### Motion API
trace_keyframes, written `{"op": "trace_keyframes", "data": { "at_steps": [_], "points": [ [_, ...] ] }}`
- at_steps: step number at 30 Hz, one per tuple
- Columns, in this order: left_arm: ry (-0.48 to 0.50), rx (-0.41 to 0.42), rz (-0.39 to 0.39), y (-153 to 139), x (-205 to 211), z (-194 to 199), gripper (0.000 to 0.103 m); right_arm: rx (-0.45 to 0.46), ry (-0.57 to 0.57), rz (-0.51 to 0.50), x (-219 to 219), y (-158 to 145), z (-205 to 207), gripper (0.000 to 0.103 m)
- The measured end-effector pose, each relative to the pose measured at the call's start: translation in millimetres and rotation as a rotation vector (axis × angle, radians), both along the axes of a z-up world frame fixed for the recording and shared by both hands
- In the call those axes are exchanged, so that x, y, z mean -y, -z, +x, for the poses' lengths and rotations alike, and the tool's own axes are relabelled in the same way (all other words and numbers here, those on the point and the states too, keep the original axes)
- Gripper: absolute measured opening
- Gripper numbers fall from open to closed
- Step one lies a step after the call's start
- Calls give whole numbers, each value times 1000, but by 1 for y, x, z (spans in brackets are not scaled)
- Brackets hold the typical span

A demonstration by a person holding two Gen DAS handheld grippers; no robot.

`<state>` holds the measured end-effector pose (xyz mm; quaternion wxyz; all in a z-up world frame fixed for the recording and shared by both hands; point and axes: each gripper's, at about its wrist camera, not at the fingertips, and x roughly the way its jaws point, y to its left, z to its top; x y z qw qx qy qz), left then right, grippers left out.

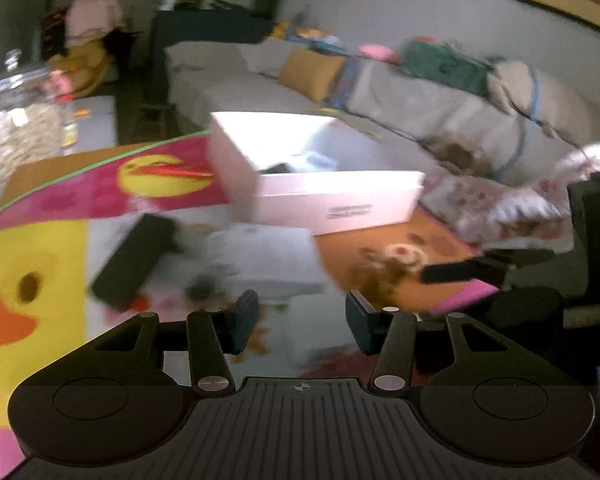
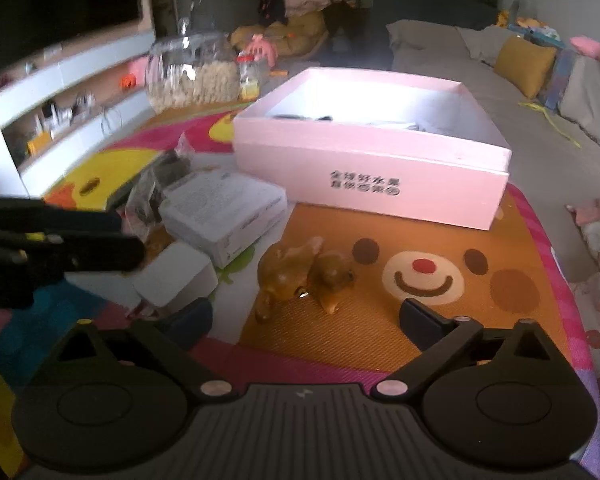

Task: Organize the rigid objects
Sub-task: 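Grasp the white charger plug with the left gripper while the right reaches the white paper box, then grasp the white paper box with the right gripper while the left holds the plug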

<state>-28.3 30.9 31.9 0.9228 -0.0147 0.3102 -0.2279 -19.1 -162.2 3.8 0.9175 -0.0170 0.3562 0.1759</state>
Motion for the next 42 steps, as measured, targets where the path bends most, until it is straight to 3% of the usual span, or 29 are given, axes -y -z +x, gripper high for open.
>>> {"op": "trace_keyframes", "data": {
  "at_steps": [5,9,13,16,21,26,29,33,37,42],
  "points": [
    [27,-1,134,11,33,0,54,92,182,149,43,-13,-11,90],
    [-31,-19,140,27,35,6,52,90,263,189,67,-11,-8,90],
    [-53,0,111,30,21,4,38,87,229,192,65,-12,-8,90],
    [-74,-7,87,27,6,0,37,111,179,134,51,-17,-11,90],
    [-208,-11,90,29,-31,-9,37,173,14,-15,8,-28,-17,90],
    [-329,-37,17,29,-68,-12,38,108,-78,-32,-40,-31,14,90],
    [-331,-40,-38,31,-74,-15,39,15,-87,-5,-64,-27,41,90],
    [-307,-22,23,31,-63,-20,39,-57,-56,-29,-95,-14,64,90],
    [-312,-27,22,31,-62,-20,39,-40,-50,-81,-103,-7,66,83],
    [-311,-39,-1,31,-66,-21,39,17,-103,-60,-77,-27,32,69]
  ]
}}
